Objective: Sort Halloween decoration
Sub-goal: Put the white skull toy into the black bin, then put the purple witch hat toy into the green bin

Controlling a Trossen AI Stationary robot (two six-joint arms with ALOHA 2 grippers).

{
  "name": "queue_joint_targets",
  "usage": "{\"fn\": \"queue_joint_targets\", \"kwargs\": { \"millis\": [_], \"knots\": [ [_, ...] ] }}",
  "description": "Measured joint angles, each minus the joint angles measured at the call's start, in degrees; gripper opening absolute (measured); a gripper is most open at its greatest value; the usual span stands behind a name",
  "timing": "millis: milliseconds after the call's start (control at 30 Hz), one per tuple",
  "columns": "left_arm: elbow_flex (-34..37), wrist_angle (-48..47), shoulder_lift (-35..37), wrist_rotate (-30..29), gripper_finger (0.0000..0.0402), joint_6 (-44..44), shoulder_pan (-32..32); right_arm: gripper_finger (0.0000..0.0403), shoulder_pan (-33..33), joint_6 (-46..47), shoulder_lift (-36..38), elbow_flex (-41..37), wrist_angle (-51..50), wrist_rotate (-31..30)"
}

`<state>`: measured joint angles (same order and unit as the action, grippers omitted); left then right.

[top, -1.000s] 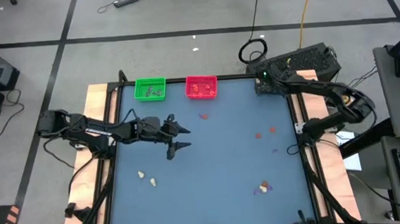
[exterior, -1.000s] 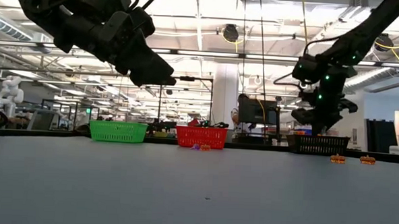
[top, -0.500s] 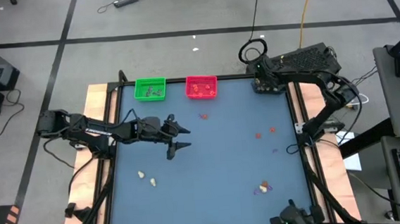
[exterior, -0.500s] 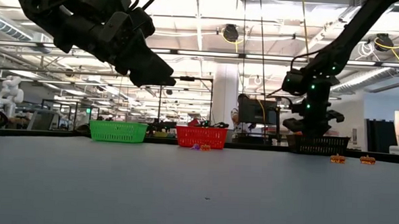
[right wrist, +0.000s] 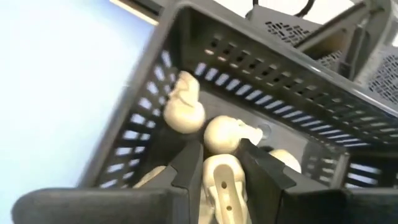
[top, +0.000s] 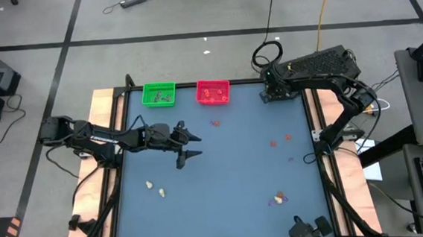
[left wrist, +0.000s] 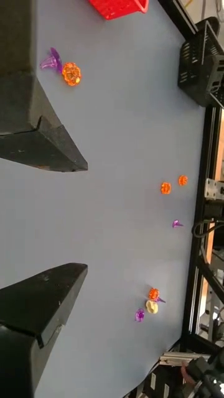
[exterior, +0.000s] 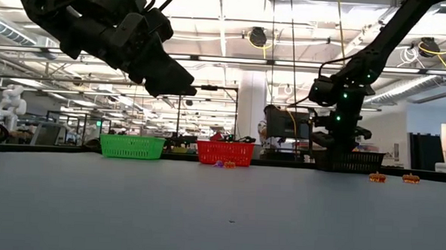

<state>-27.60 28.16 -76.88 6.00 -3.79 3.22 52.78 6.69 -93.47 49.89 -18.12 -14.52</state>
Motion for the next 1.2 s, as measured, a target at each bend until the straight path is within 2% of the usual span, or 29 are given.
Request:
{"fn": "queue_joint_targets", "kwargs": {
  "millis": [233, 467, 600, 767, 933, 1200],
  "knots": [
    [0.0, -0.1, 0.0, -0.1, 0.0258, -0.3, 0.0, 0.0091, -0.8, 0.9, 0.0, 0.0, -0.1, -1.5],
    [0.0, -0.1, 0.0, -0.5, 0.0258, -0.4, 0.0, 0.0161, -0.8, 0.7, 1.0, 0.0, -1.6, -3.5],
    [0.0, -0.1, 0.0, -0.5, 0.0258, -0.4, 0.0, 0.0192, -0.8, -2.3, 4.0, 0.0, -2.6, -3.5],
    [0.0, -0.1, 0.0, -0.5, 0.0258, -0.4, 0.0, 0.0197, -0.8, -6.0, 10.7, 0.0, -3.6, -3.5],
    [0.0, -0.1, 0.0, -0.5, 0.0258, -0.4, 0.0, 0.0153, -3.0, -7.4, 18.8, 0.0, -6.3, -3.4],
    [0.0, -0.2, 0.0, -1.2, 0.0258, -0.4, 0.0, 0.0016, -14.0, -7.6, 27.3, 0.0, -7.6, -3.4]
  ]
}}
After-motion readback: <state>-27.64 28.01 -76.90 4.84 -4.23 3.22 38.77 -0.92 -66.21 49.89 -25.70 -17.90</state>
